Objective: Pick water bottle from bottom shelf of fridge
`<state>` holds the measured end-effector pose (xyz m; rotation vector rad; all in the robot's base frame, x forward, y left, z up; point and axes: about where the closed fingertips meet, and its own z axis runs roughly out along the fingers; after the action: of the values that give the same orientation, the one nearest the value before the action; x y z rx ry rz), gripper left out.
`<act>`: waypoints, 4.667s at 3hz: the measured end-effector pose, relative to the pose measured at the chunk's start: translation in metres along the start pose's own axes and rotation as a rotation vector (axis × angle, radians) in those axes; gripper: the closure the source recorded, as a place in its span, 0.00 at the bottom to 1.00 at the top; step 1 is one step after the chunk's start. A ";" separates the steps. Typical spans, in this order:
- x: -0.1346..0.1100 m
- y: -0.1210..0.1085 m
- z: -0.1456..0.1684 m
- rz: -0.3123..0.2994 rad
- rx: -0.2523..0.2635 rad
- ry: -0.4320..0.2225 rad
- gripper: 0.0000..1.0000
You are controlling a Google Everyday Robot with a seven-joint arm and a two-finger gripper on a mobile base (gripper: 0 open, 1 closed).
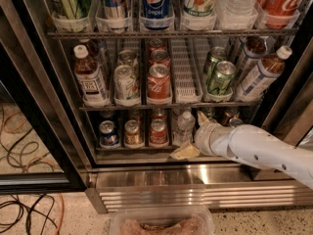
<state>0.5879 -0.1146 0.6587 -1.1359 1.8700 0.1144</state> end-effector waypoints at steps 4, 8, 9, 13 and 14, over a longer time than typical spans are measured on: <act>0.006 -0.014 0.038 0.067 0.120 -0.038 0.00; 0.020 -0.022 0.042 0.076 0.142 -0.006 0.18; 0.020 -0.022 0.042 0.076 0.142 -0.006 0.41; 0.012 -0.027 0.031 0.073 0.139 -0.021 1.00; 0.004 -0.033 0.023 0.065 0.144 -0.048 1.00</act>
Offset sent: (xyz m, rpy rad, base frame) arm 0.0233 0.0037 -0.0139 0.1040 -0.0540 -0.2381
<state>0.6270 -0.1247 0.6546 -0.9669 1.8420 0.0426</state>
